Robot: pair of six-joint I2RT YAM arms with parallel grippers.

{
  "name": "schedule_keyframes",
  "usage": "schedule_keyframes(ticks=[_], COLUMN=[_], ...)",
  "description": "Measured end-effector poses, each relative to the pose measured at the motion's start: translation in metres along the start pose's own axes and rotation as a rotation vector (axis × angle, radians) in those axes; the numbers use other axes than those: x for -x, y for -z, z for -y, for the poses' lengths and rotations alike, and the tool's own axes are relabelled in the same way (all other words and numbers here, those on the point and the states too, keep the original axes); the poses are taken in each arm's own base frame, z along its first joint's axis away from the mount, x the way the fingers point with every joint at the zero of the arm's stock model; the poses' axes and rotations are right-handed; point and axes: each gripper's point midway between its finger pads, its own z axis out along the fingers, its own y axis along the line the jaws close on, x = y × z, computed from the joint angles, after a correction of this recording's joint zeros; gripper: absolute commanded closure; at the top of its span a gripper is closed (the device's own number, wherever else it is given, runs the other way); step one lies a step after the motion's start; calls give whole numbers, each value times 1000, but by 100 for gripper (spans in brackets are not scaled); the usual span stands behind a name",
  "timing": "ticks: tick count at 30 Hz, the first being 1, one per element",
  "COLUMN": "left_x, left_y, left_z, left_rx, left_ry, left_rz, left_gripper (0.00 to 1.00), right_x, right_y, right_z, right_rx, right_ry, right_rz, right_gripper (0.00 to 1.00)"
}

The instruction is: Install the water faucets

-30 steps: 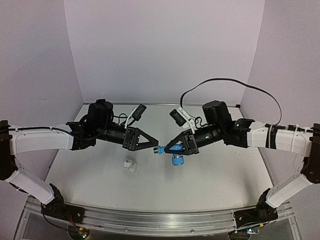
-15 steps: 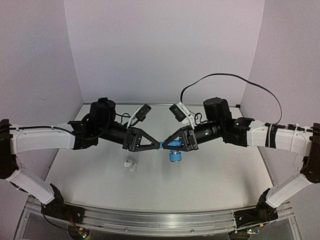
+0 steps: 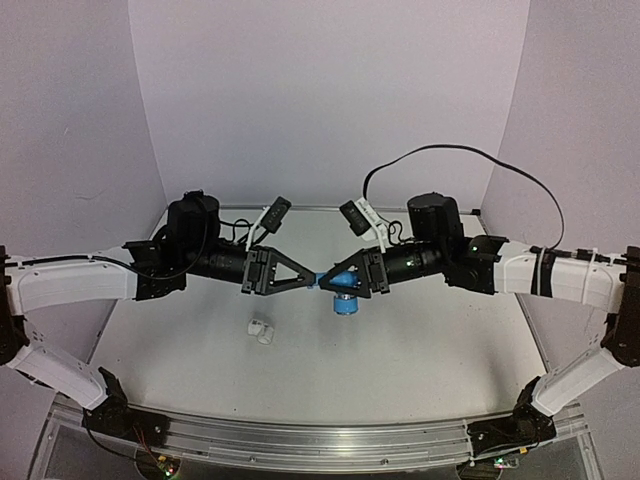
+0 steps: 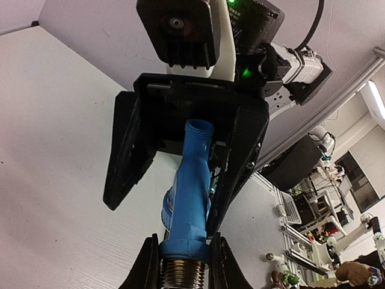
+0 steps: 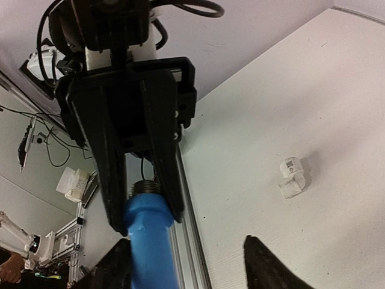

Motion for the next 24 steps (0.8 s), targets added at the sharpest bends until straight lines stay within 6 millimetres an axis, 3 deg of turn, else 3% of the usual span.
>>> schedule_keyframes(ticks=[3,7,12,13,17,19,21,22,24], left_x=[5,6,6,6,6,6,7,8,9], left_y=[4,5,5,5,5,4,4,4,4], left_z=[2,1,0,2,2,3,4,5,6], left_rx=[16,29,26,21,18,16,12,10,6], left_ry=[-15,-14,-3,-4,2,2,0,-2,-6], left_rz=[22,30,31,30,29,30,33,36,43], left_gripper=[100,100,100,100,100,100,100,97,67], right_x=[5,7,3,2,0,0,1,2,5], right_y=[0,1,1,1,2,2,4,5,7], right_z=[0,-2,-14,-16,-18,-19,-20,-21,-22], right_rx=[-7,2,76,95,125,131,134,134,126], right_ry=[-14,-21,8,12,16,17,18,20,23], right_rz=[20,30,28,28,43,54,65,72,92], right_gripper=[37,65,85,88,80,97,100,100,100])
